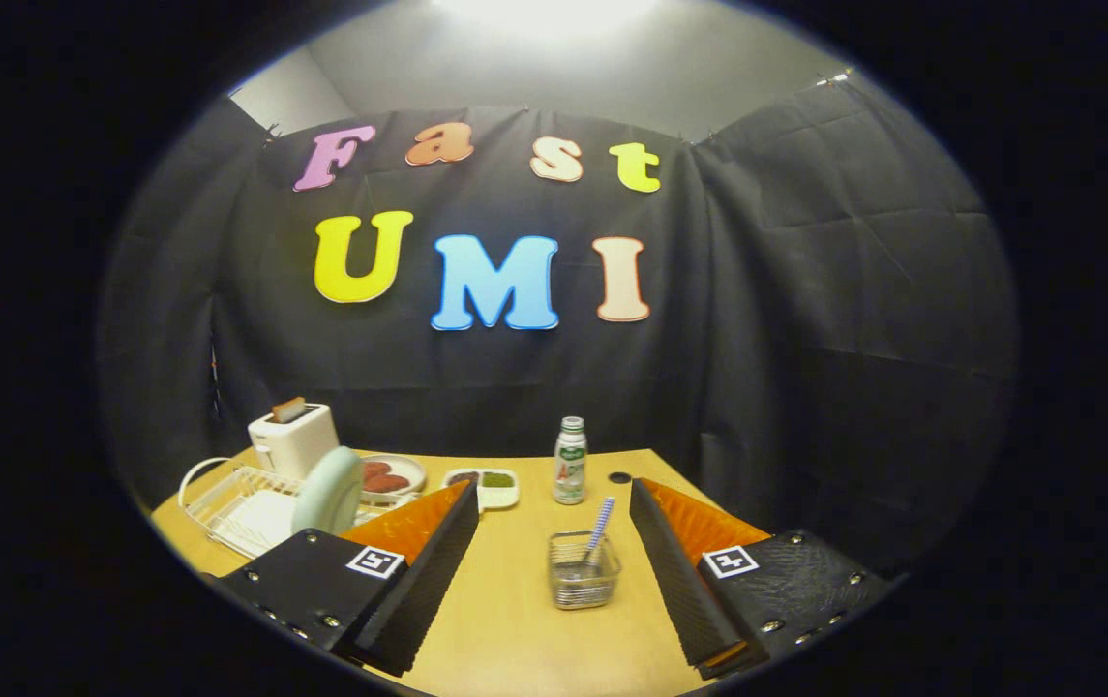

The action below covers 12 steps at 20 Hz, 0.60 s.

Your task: Take the plate from the dish rack, then take the spoon from the basket and place it into the plate.

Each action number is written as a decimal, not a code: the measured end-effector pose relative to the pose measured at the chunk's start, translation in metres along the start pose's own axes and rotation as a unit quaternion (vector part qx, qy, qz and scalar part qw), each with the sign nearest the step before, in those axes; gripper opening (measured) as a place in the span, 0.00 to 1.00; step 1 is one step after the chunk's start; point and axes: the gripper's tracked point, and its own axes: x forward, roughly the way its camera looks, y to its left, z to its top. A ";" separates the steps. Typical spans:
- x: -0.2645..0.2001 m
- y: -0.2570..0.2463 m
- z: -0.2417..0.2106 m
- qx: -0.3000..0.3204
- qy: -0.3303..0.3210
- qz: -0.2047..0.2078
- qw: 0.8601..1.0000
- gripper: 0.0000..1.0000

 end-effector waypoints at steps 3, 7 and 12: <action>0.016 0.066 0.004 0.013 -0.001 0.029 0.999 0.96; 0.044 0.128 0.004 0.022 0.002 0.050 0.999 0.96; 0.079 0.168 -0.016 0.040 0.033 0.053 0.997 0.97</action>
